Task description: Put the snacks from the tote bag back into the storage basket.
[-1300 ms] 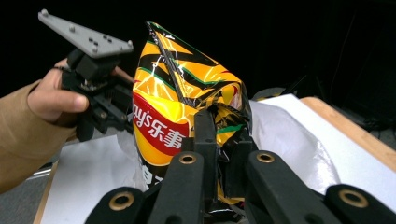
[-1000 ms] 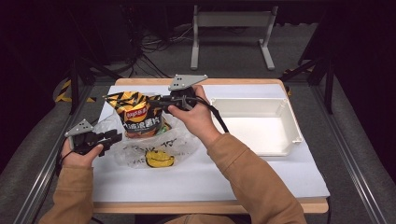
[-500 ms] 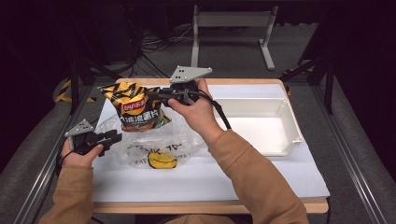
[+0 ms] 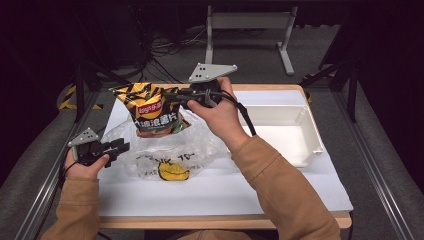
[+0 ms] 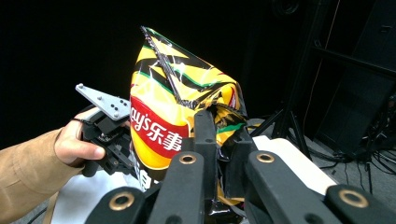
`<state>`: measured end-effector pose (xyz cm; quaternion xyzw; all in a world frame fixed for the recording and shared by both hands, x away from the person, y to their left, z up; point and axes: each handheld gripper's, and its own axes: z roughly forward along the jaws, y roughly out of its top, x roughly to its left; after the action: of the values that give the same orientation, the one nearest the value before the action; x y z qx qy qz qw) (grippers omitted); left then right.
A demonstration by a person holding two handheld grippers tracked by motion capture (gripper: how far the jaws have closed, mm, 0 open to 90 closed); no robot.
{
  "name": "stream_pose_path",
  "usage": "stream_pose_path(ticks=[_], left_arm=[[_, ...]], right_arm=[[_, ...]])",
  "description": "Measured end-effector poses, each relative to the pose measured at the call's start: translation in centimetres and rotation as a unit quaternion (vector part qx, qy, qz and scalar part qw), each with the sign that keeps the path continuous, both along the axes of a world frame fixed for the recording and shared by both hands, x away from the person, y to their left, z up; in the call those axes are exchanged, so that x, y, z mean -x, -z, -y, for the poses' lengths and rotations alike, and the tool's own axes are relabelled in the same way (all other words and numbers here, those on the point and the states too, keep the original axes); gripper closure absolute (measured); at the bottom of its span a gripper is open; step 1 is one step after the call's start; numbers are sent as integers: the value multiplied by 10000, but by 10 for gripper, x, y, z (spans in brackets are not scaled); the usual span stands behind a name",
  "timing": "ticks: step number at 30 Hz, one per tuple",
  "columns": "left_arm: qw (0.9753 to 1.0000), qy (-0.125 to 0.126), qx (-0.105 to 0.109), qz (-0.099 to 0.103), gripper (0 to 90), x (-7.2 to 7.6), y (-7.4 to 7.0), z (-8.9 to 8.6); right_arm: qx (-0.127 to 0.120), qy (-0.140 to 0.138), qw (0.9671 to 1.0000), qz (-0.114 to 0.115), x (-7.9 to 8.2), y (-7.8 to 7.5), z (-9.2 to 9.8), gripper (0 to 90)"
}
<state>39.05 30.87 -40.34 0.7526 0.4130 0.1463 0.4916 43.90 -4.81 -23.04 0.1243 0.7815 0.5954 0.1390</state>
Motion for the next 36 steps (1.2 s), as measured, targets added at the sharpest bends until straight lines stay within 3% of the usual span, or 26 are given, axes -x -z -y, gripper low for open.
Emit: stream_pose_path(ticks=[18, 36], left_arm=[[9999, -18, 82, 85, 587, -6, -6, -1], [10000, 2, 56, 52, 598, -5, -5, -1]], right_arm=[[76, 392, 9991, 147, 7, -16, 55, 870], [-56, 903, 9958, 171, 9, -26, 123, 870]])
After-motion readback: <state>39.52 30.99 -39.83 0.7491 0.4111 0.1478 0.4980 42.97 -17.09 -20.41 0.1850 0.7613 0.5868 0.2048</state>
